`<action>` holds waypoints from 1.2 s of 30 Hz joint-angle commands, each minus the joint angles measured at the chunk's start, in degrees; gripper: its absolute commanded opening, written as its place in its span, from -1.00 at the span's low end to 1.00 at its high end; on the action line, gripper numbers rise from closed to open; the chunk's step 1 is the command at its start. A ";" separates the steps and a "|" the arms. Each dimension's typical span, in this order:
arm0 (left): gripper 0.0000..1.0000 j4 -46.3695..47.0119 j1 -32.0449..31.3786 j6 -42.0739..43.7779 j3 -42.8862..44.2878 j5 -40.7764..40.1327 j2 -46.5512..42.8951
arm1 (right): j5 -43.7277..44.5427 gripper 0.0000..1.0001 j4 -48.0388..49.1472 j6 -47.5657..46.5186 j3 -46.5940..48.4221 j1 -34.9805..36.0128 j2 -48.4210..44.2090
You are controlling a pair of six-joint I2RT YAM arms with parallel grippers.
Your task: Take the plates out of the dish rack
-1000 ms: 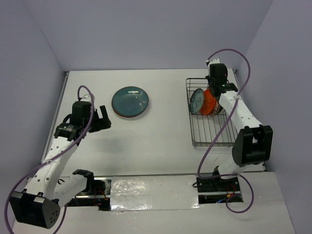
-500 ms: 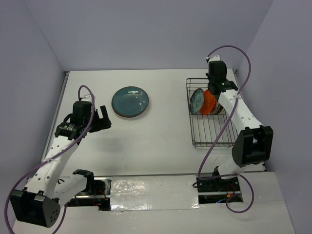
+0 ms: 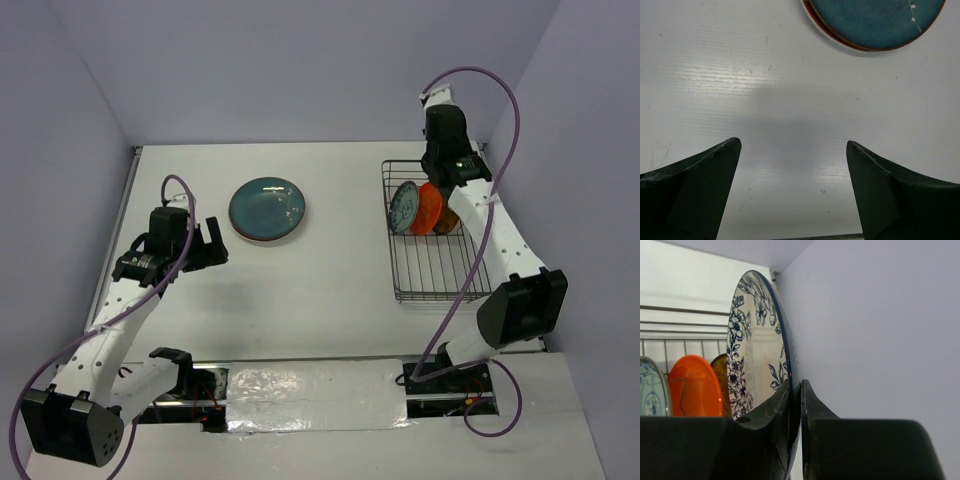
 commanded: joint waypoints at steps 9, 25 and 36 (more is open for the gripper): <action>0.98 2.89 0.75 2.55 1.63 3.82 -4.37 | 19.25 -1.00 23.30 -15.64 6.80 11.84 -16.19; 0.99 27.94 1.54 -3.68 -2.15 45.66 -19.68 | -63.17 -1.00 23.03 46.04 -21.04 17.92 -38.70; 0.92 24.52 1.54 -1.23 -2.94 48.22 -13.53 | -70.93 -1.00 36.75 57.92 -35.56 17.92 -40.55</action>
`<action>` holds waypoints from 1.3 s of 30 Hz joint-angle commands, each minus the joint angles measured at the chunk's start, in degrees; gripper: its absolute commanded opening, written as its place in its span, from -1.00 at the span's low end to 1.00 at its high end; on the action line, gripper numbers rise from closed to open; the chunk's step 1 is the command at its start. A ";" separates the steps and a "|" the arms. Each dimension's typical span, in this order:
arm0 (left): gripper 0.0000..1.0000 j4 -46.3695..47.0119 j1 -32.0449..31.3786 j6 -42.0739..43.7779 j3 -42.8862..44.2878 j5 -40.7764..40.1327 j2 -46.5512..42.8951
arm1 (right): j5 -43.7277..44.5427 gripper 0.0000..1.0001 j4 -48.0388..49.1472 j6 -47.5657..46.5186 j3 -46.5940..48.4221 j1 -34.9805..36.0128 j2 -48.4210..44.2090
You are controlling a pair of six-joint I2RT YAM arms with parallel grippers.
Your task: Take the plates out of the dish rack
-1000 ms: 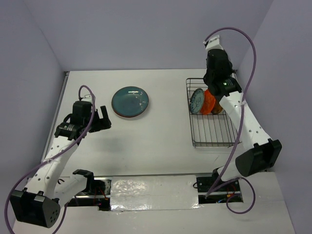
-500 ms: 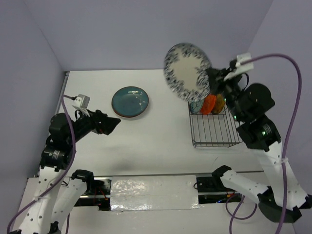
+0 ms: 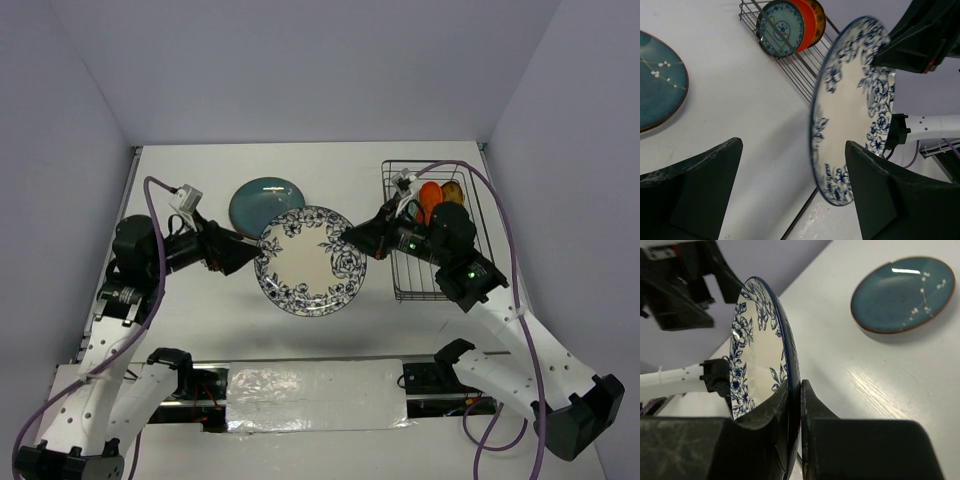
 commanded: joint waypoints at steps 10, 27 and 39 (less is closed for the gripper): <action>0.54 8.05 -0.19 -4.09 -4.02 7.63 3.61 | -2.53 -1.00 23.75 10.31 1.24 0.30 -0.50; -1.00 3.41 -2.47 -8.92 -0.52 -9.12 6.07 | 6.77 -0.28 22.53 7.95 0.18 3.29 2.14; -1.00 1.01 5.52 -23.42 4.49 -22.60 19.22 | 37.46 0.98 2.22 3.64 -4.56 2.24 -12.08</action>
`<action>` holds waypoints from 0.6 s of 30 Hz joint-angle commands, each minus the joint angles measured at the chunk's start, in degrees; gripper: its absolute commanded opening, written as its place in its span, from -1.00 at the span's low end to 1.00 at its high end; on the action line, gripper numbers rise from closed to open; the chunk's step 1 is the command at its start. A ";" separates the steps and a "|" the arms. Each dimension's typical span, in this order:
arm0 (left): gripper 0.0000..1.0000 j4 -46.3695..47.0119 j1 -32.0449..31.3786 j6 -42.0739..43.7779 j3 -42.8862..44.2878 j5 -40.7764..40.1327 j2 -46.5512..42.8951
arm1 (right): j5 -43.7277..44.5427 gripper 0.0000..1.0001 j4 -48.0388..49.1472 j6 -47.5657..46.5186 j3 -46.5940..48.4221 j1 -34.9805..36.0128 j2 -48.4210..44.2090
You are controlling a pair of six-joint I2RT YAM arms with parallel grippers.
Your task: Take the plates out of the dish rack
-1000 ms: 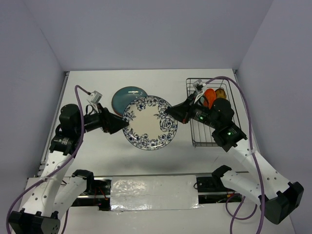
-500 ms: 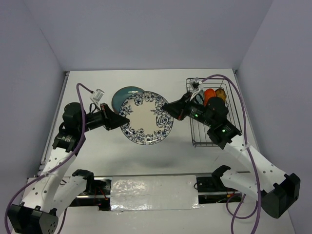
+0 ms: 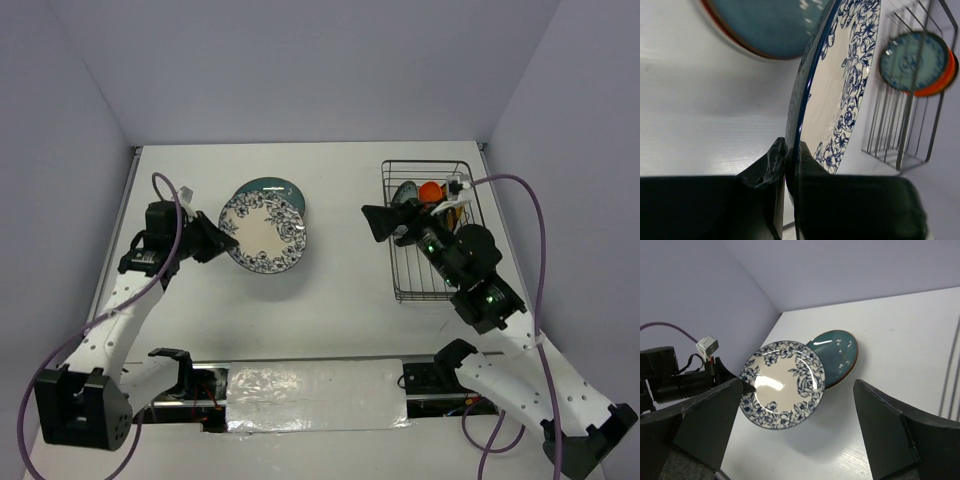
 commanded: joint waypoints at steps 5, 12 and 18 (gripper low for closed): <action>-1.00 16.16 5.06 -10.81 8.55 3.07 10.47 | 8.66 0.98 -7.30 -4.13 -1.44 -0.30 -6.47; -1.00 19.06 6.90 -11.87 15.40 4.65 25.50 | 7.78 0.98 -10.38 -6.41 -1.96 -0.39 -9.02; -1.00 24.24 6.90 -13.10 17.17 7.29 32.63 | 8.83 0.99 -11.96 -7.65 -2.32 -0.39 -10.25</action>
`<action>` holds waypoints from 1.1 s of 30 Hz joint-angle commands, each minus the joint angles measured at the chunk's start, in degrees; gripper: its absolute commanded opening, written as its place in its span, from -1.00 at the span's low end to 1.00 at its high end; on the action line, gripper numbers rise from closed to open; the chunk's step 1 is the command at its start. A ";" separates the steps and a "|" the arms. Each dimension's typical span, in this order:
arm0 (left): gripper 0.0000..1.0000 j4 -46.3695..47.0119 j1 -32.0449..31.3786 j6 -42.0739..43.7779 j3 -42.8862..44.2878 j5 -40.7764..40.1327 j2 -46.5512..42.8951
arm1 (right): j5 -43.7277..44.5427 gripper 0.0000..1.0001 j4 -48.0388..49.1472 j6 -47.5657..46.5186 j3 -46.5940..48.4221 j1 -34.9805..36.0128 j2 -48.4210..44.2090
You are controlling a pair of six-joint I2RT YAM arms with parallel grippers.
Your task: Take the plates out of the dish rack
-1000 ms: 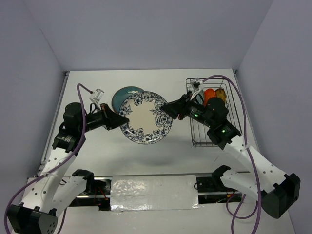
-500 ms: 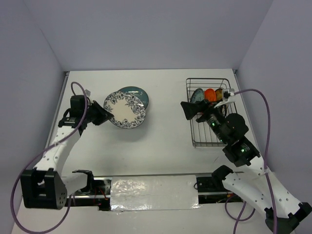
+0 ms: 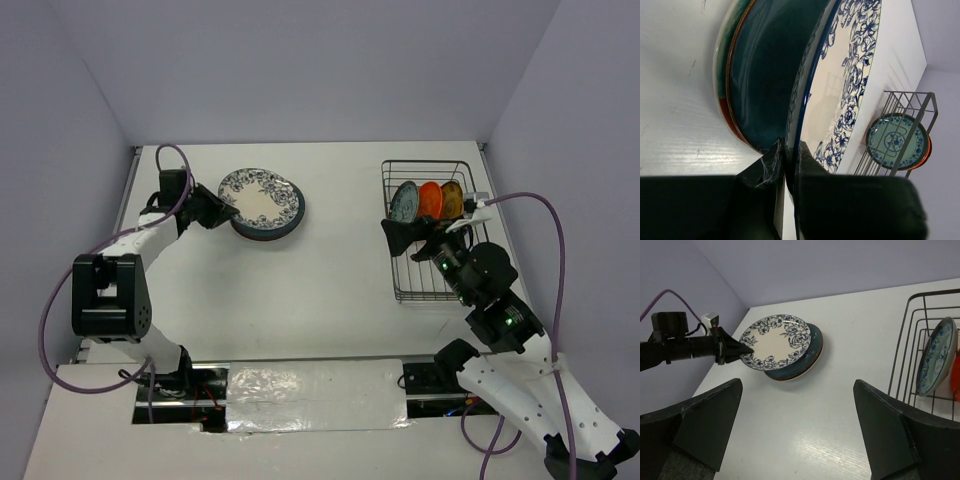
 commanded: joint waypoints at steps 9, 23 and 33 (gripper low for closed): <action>-0.78 15.16 0.13 -3.97 1.77 7.56 4.37 | 0.94 0.99 -0.42 -1.55 -1.45 -0.39 -0.46; -0.19 14.11 -0.05 -3.89 0.36 6.77 8.33 | 1.29 0.99 -1.56 -1.90 -1.54 -0.30 -1.86; 0.48 2.69 -0.49 -0.72 2.73 1.24 9.73 | 1.73 1.00 -2.80 -2.34 -1.18 -0.30 -3.09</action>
